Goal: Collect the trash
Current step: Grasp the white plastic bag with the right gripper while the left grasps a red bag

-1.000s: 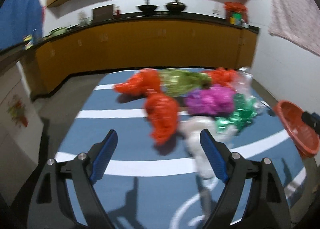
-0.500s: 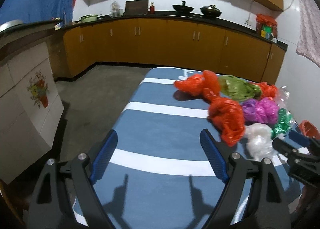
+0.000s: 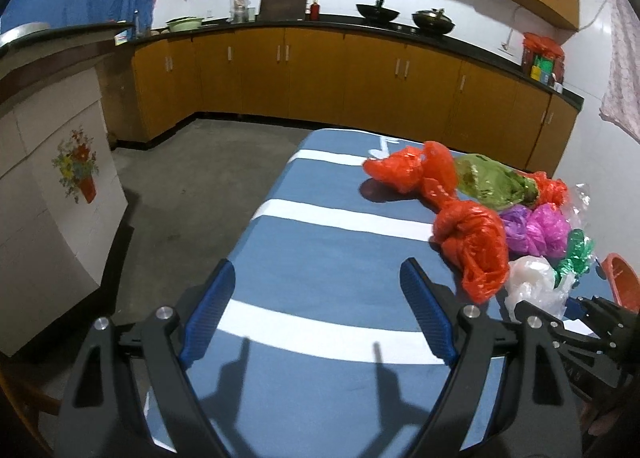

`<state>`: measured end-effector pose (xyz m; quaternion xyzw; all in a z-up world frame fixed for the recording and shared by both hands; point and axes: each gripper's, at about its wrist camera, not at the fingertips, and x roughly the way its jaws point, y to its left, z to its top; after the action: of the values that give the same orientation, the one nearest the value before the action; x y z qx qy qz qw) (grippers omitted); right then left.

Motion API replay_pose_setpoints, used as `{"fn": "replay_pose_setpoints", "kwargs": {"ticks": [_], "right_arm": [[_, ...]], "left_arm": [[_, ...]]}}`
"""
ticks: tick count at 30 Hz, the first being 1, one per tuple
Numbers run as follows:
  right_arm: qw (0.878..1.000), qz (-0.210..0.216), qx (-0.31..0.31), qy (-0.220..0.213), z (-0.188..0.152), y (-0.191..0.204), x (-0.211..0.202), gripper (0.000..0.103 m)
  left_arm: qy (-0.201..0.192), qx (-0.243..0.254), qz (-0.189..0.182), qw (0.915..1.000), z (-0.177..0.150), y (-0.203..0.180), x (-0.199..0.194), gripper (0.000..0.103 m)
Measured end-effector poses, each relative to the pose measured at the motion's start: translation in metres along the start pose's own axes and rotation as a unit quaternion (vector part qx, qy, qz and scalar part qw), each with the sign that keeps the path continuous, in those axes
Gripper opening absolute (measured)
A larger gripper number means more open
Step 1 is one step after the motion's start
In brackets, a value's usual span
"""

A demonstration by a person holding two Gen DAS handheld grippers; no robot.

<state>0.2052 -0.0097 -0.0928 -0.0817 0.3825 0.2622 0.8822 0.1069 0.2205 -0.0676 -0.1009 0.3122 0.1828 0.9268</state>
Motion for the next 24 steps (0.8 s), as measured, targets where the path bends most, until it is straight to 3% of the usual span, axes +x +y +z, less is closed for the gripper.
{"fn": "replay_pose_setpoints", "kwargs": {"ticks": [9,14,18,22,24], "right_arm": [[0.999,-0.032,0.032,-0.023,-0.022,-0.044,-0.040,0.042],[0.994,-0.061,0.082,-0.035,-0.037,-0.084,-0.065,0.042],[0.989,-0.076,0.117,-0.050,-0.047,-0.110,-0.086,0.042],[0.985,-0.092,0.132,-0.057,-0.051,-0.126,-0.094,0.042],[0.983,-0.099,0.144,-0.058,-0.051,-0.134,-0.096,0.042]], "left_arm": [[0.014,0.035,-0.057,0.9977,0.009,-0.058,0.016,0.084],[0.030,0.047,-0.081,0.9952,0.017,-0.093,0.034,0.086],[0.051,0.061,-0.090,0.9928,0.023,-0.118,0.050,0.086],[0.069,0.077,-0.068,0.9923,0.027,-0.132,0.074,0.085],[0.083,0.068,-0.069,0.9918,0.029,-0.133,0.085,0.080]]}}
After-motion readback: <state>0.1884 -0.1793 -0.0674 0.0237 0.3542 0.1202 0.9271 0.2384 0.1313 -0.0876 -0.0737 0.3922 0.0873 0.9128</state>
